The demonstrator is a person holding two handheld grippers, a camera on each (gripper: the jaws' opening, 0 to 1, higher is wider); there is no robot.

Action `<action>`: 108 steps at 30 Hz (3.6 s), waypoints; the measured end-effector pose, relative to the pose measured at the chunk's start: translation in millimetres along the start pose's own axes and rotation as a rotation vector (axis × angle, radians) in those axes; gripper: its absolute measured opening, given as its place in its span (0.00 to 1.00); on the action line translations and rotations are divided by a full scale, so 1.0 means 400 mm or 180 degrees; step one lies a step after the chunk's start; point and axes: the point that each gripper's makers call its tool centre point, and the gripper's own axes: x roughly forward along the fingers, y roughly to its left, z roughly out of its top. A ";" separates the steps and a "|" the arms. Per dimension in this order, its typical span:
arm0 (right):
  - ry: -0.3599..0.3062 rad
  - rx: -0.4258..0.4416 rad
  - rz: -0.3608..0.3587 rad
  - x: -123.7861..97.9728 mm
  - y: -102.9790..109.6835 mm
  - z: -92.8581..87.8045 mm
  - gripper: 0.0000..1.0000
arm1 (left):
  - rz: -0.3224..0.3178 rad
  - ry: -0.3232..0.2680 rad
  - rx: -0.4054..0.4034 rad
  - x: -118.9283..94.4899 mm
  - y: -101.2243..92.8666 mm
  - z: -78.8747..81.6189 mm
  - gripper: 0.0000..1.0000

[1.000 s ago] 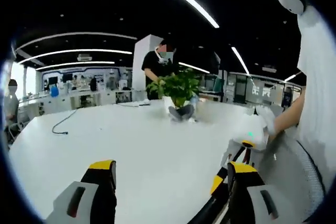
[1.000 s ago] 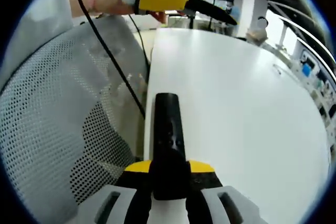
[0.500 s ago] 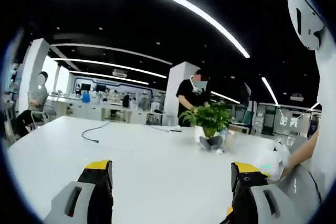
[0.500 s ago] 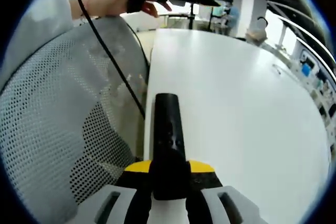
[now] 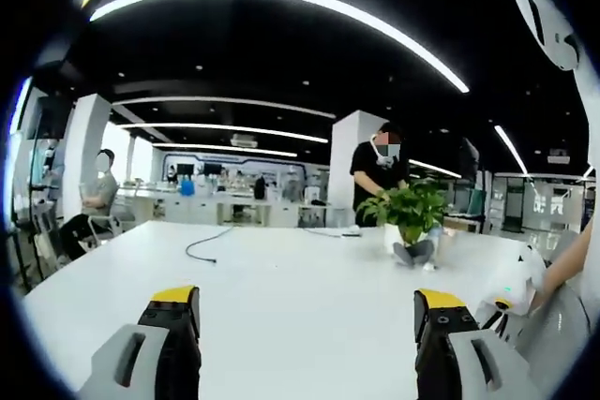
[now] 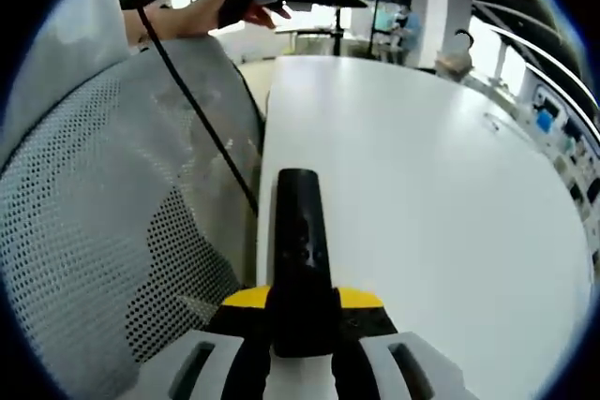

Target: Press the specified remote control buttons in sequence, fully releasing each button before pressing the next.

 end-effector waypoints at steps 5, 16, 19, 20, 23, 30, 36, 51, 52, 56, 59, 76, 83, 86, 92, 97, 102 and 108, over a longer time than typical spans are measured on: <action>0.0010 -0.0006 0.0016 0.000 -0.001 0.000 0.21 | 0.0159 -0.0075 -0.0024 -0.009 0.027 0.011 1.00; 0.0059 -0.0052 0.0076 0.003 -0.007 0.004 0.20 | 0.0306 -0.0105 -0.0248 -0.015 0.064 0.008 1.00; 0.0086 -0.0147 0.0079 0.009 -0.014 0.006 0.20 | 0.0315 -0.0111 -0.0158 -0.017 0.061 0.011 1.00; 0.0091 -0.0151 0.0093 0.011 -0.017 0.007 0.20 | 0.0313 -0.0126 -0.0137 -0.018 0.060 0.013 1.00; 0.0083 -0.0138 0.0121 0.013 -0.025 0.011 0.20 | 0.0324 -0.0115 -0.0152 -0.019 0.063 0.012 1.00; 0.0079 -0.0090 0.0097 0.018 -0.052 0.018 0.20 | 0.0264 -0.0025 -0.0095 -0.017 0.058 -0.007 1.00; 0.0041 -0.0107 0.0116 0.011 -0.065 0.015 0.20 | -0.0001 -0.0460 -0.0099 -0.020 0.013 0.057 1.00; -0.0065 -0.0037 0.0019 0.009 -0.125 0.011 0.20 | 0.0036 0.0072 0.0068 -0.007 0.022 -0.027 1.00; -0.0065 -0.0043 0.0021 0.010 -0.124 0.010 0.20 | 0.0078 0.0084 0.0028 -0.009 0.033 -0.033 1.00; -0.0077 -0.0060 0.0037 0.010 -0.123 0.011 0.20 | 0.0285 0.0014 0.0096 -0.022 0.070 -0.026 1.00; -0.0059 -0.0118 0.0027 0.008 -0.125 0.010 0.21 | 0.0404 -0.0008 0.0061 -0.031 0.095 -0.025 1.00; 0.0052 -0.0217 0.0046 0.007 -0.183 0.013 0.21 | 0.0441 -0.0081 -0.0061 -0.047 0.117 -0.026 1.00; 0.0112 -0.0236 0.0051 0.006 -0.217 0.012 0.21 | 0.0476 -0.0070 -0.0107 -0.030 0.084 0.003 1.00; 0.0140 -0.0241 0.0051 0.005 -0.236 0.009 0.21 | 0.0473 -0.0072 -0.0115 -0.031 0.083 0.002 1.00; 0.0164 -0.0203 0.0035 0.000 -0.270 0.004 0.21 | 0.0444 -0.0042 -0.0104 -0.031 0.080 -0.001 1.00; 0.0145 -0.0201 0.0054 0.001 -0.281 0.005 0.21 | 0.0440 -0.0017 -0.0108 -0.032 0.080 -0.005 1.00; 0.0162 -0.0224 0.0078 0.002 -0.286 0.007 0.21 | 0.0469 -0.0031 -0.0109 -0.033 0.084 -0.002 1.00; 0.0155 -0.0218 0.0098 0.003 -0.297 0.008 0.21 | 0.0462 -0.0018 -0.0111 -0.032 0.081 -0.005 1.00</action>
